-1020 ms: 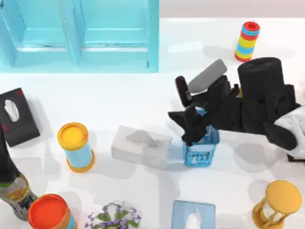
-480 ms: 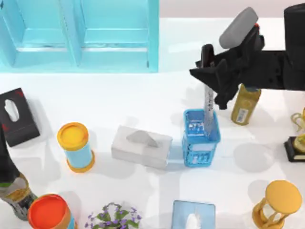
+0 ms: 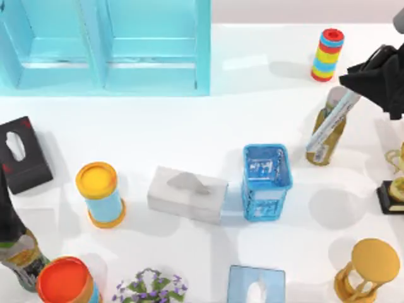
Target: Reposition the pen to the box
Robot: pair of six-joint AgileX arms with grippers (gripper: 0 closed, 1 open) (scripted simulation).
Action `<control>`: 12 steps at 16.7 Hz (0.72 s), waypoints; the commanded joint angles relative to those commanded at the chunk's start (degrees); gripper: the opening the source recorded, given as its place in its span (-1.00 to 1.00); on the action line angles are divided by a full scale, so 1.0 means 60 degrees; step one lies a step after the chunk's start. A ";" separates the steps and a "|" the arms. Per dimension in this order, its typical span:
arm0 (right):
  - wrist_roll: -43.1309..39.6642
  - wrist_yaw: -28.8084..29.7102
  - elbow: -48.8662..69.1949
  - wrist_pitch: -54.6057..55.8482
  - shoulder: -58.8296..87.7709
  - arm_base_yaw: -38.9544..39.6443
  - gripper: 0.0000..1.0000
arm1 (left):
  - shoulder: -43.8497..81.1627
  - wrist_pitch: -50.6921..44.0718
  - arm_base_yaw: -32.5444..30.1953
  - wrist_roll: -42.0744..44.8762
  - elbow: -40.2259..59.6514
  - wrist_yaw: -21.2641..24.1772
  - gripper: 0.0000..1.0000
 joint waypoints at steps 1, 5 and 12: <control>-0.0070 -0.0057 0.0036 -0.0373 -0.0103 -0.0260 -1.00 | 0.0000 0.0000 0.0000 0.0000 0.0000 0.0000 1.00; -0.0140 -0.0117 0.0060 -0.0934 -0.0264 -0.0652 -1.00 | 0.0000 0.0000 0.0000 0.0000 0.0000 0.0000 1.00; -0.0145 0.0119 0.0429 -0.1148 -0.0460 -0.1292 -1.00 | 0.0000 0.0000 0.0000 0.0000 0.0000 0.0000 1.00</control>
